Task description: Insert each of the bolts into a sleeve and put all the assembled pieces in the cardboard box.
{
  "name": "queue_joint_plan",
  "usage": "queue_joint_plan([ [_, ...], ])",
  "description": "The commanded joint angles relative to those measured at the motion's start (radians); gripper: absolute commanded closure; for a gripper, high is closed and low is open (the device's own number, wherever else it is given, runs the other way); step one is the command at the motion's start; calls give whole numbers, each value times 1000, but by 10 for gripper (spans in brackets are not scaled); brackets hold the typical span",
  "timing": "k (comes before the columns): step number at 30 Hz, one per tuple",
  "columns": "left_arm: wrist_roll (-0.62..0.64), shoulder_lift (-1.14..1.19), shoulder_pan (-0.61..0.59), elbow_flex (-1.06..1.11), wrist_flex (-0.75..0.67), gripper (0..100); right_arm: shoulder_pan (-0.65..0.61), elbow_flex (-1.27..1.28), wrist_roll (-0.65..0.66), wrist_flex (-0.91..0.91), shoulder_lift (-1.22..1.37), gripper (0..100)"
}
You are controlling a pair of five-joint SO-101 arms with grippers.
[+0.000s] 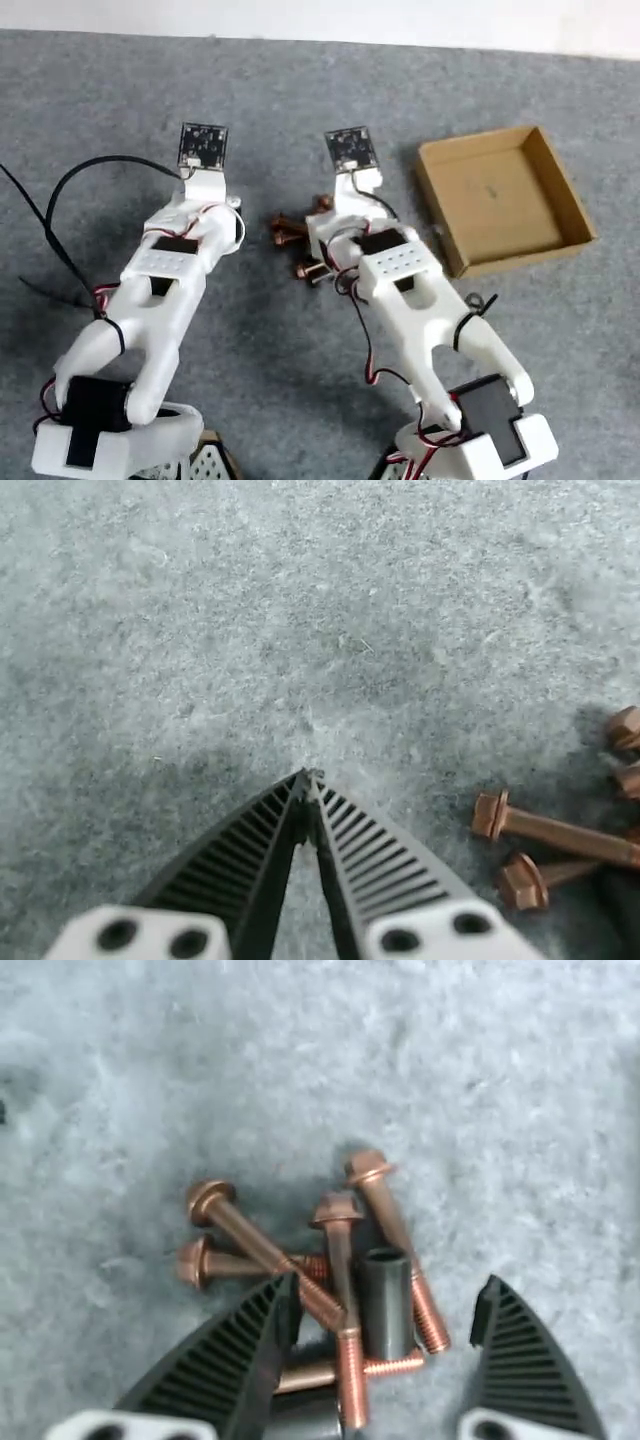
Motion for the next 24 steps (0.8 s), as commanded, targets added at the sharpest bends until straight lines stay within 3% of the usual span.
queue_joint_plan([
  [1,6,-7,-10,-54,3,995,25,-48,-5,-28,-4,732],
  [5,6,-7,-12,-53,3,995,94,-15,-17,19,-7,732],
  [12,6,-7,-13,-51,3,995,145,10,-184,50,-5,732],
  [24,6,-10,-15,-51,8,995,154,91,-196,93,-7,732],
])
